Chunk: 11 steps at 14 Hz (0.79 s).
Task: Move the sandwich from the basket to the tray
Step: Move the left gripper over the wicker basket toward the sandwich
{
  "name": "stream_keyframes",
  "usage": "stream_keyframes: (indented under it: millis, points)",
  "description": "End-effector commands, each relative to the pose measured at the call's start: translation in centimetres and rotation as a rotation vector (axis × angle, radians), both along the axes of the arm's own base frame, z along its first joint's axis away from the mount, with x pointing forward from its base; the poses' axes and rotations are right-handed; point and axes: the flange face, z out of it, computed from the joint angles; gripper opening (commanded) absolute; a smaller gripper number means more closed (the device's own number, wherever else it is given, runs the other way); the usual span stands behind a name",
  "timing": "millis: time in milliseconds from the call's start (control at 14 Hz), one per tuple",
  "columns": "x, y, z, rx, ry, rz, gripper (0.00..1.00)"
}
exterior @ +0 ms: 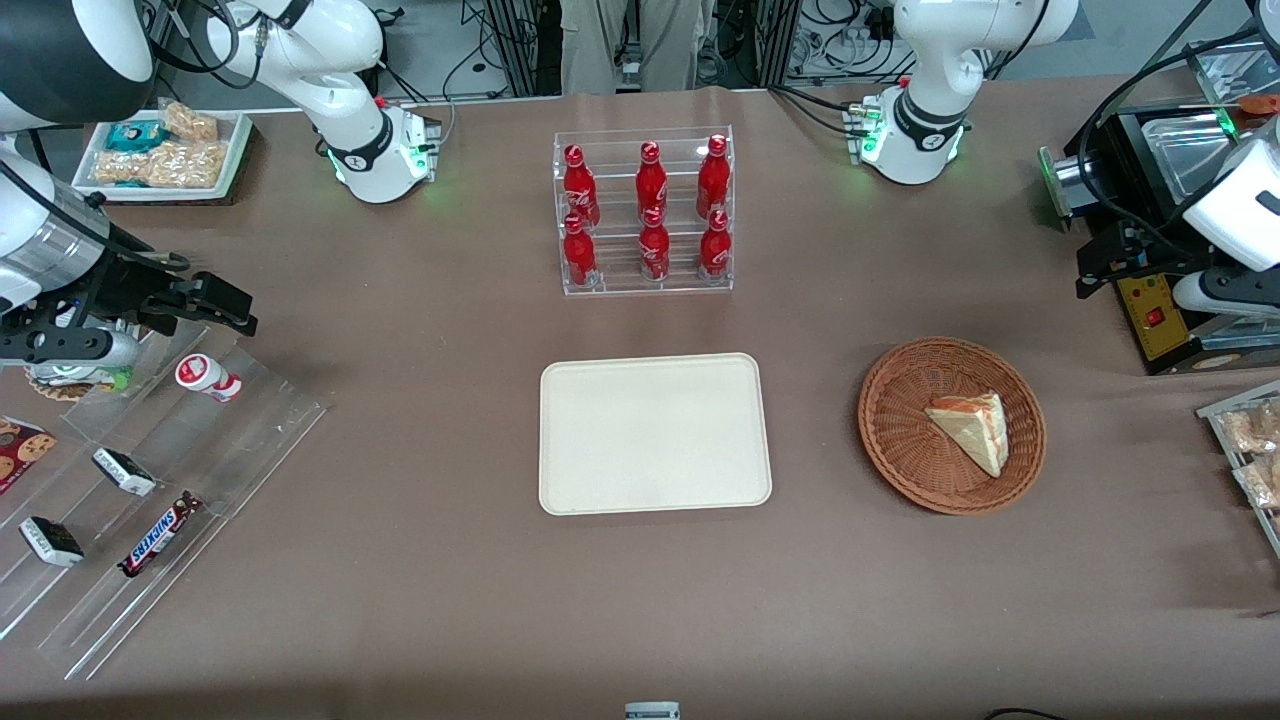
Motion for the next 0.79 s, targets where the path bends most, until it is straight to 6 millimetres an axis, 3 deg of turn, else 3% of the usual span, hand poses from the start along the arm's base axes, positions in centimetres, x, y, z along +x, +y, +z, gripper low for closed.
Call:
stream_keyframes:
  millis: [0, 500, 714]
  points:
    - [0.0, 0.0, 0.5, -0.009, 0.01, 0.039, 1.0]
    - [-0.8, 0.6, -1.5, 0.007, 0.107, 0.049, 1.0]
    - [-0.4, 0.9, -5.8, 0.01, 0.156, 0.058, 1.0]
